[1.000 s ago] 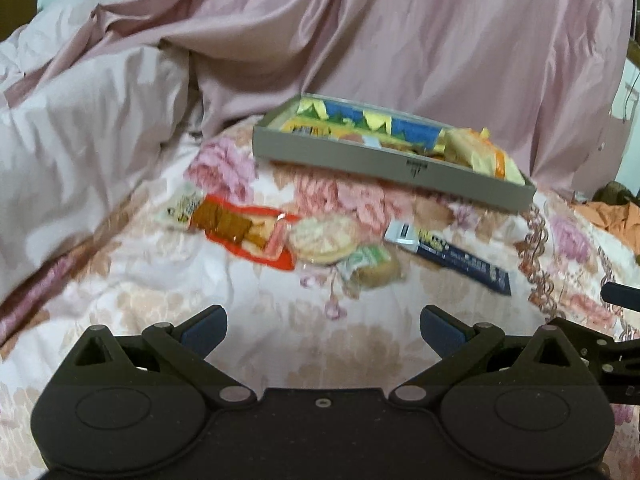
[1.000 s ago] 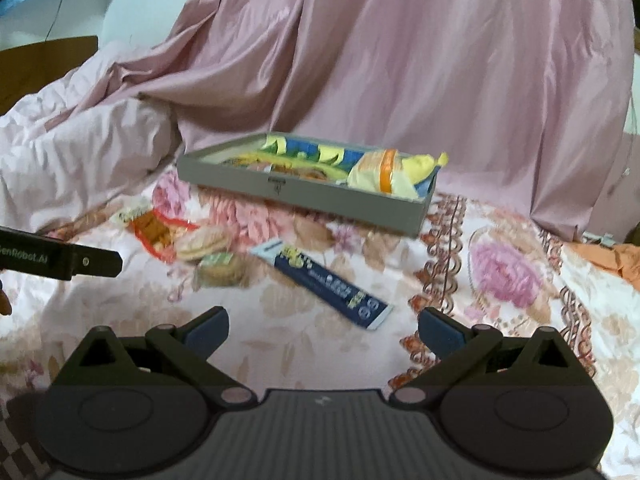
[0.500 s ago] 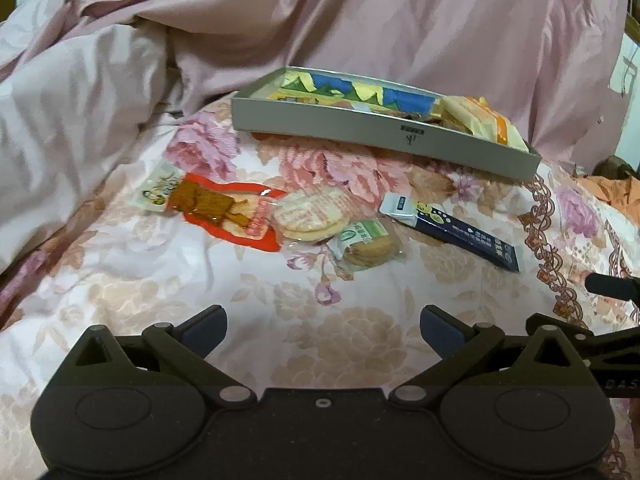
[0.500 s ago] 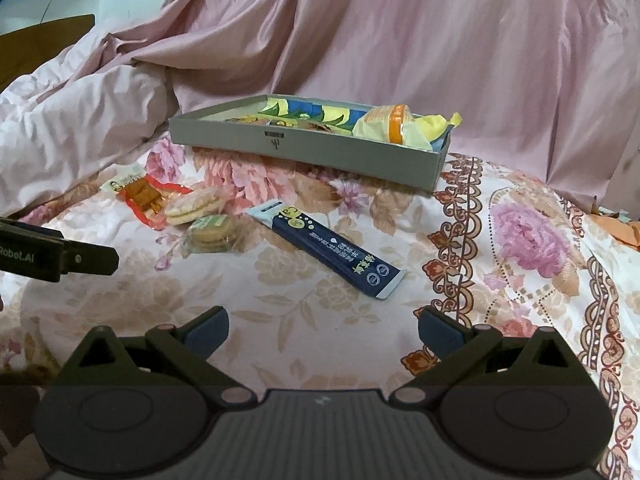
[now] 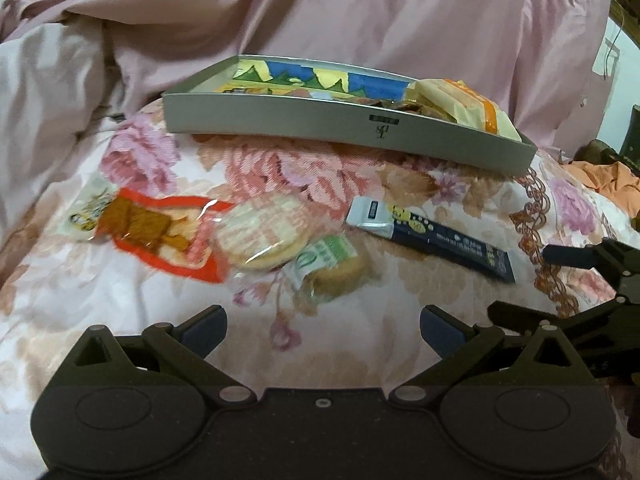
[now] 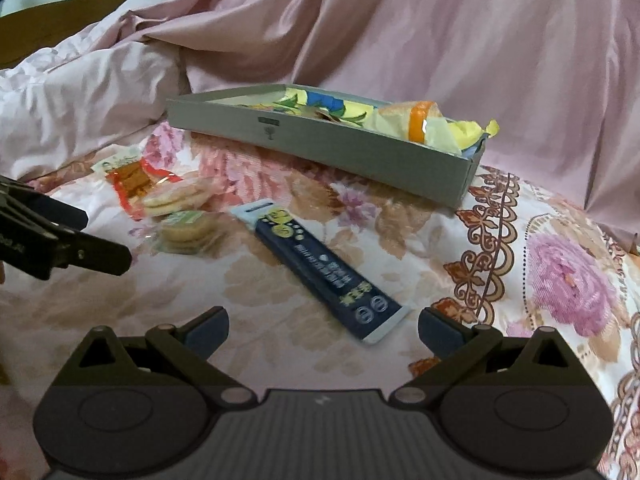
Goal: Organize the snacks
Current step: 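Move the left tool to the green-labelled cake pouch while the right tool approaches the blue stick pack, then close the left tool on the cake pouch while the right tool closes on the blue stick pack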
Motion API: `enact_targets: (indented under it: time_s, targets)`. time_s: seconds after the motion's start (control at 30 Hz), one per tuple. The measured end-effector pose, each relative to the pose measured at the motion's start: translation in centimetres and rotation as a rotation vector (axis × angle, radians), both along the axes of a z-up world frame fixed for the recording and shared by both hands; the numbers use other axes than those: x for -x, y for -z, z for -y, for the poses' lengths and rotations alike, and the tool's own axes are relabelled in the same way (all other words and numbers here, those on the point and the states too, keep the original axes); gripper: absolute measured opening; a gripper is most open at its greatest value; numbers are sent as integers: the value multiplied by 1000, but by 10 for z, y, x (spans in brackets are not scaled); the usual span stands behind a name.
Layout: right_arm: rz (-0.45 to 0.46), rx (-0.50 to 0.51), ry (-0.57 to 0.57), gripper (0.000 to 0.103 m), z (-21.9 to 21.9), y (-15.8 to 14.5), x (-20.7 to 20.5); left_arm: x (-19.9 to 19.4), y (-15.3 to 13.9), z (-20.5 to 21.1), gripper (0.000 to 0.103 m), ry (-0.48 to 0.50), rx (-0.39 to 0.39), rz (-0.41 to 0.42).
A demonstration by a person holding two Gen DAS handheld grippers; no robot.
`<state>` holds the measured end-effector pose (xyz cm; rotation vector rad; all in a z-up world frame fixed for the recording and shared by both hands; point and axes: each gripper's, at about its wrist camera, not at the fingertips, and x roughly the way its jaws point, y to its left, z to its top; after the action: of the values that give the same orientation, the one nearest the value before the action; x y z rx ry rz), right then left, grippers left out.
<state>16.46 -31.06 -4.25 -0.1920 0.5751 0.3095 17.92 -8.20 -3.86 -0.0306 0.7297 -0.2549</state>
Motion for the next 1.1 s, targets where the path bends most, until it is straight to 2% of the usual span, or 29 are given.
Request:
enact_targets:
  time_s: [0.17,0.4,0.5,0.57,0.67,0.77,0.93,1.1]
  targets:
    - [-28,-21,-48,103,10,9,-26,-27,5,8,102,-47,15,-19]
    - [-46,-34,-62,102,11,15,-45,-56,14,13,102,-104,133,-110]
    - [-26,-39,-57,102,10,13,-50,-64,16,16,100,-135,127,-118]
    - [-28,-45,-51,99,10,14,-55,-69,17,19,95,-155,108,-128]
    - [-41,-56,-51,94,11,17,-59,-70,17,23,87,-150,50,-119]
    - [-46,-64,-61,85,12,16,-58,-68,18,23,78,-143,23,-110]
    - [-72,-83,-77,64,10,13,-55,-64,18,18,68,-148,23,-99]
    - [-106,-69,-93,54,1,9,-50,-56,18,9,65,-133,37,-93]
